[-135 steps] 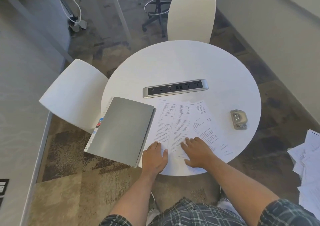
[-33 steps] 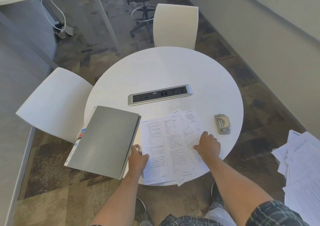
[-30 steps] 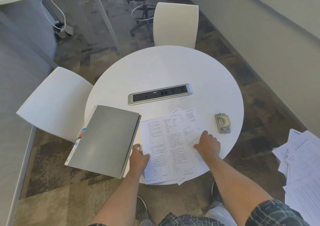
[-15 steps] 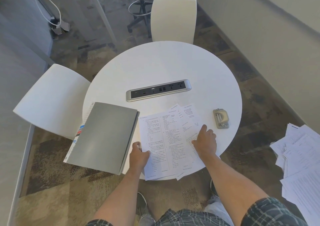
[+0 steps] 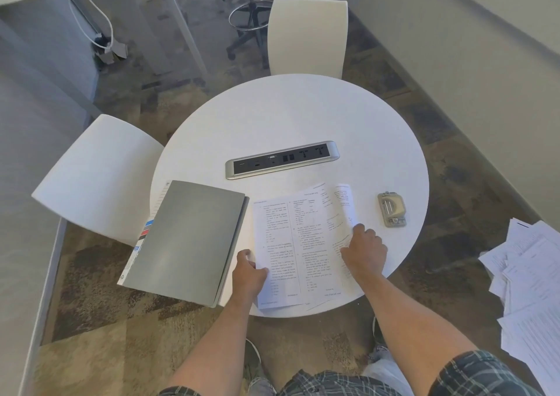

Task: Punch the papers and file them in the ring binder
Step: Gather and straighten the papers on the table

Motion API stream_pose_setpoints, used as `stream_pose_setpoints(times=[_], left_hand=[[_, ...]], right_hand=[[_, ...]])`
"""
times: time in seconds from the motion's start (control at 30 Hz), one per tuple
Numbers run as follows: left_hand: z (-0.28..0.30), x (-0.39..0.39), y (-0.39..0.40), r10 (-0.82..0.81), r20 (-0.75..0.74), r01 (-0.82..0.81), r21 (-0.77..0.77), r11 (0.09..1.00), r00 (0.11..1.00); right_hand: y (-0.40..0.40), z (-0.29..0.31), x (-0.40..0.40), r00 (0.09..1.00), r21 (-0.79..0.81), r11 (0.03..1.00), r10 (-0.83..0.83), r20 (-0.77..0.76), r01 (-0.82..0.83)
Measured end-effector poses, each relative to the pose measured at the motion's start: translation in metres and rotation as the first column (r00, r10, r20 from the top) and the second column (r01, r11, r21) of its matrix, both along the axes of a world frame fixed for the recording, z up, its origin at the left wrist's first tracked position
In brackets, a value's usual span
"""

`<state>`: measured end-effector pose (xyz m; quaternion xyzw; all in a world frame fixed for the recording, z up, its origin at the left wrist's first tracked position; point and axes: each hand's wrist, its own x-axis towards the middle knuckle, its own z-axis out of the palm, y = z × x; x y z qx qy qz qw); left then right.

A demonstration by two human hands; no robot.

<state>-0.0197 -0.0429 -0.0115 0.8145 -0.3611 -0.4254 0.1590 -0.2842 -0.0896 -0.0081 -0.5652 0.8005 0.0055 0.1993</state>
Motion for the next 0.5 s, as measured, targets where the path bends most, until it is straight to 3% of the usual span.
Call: stream_pose_setpoints(times=[0.17, 0.23, 0.33, 0.5], left_hand=[[0.0, 0.0, -0.001, 0.047, -0.069, -0.046, 0.006, 0.999, 0.997], [0.001, 0.0, -0.003, 0.114, -0.14, -0.113, 0.013, 0.994, 0.984], [0.003, 0.001, -0.007, 0.219, -0.258, -0.22, 0.023, 0.975, 0.941], [0.005, 0.003, -0.012, 0.31, -0.45, -0.313, 0.069, 0.947, 0.838]], right_hand=[[-0.004, -0.001, -0.008, 0.999, -0.024, 0.999, -0.031, -0.022, 0.031], [-0.005, -0.005, -0.012, 0.986, -0.006, 0.995, -0.098, 0.133, 0.1], [-0.007, -0.01, -0.021, 0.885, 0.038, 0.977, -0.205, 0.418, 0.208], [-0.012, -0.011, -0.03, 0.763, 0.079, 0.972, -0.223, 0.607, 0.222]])
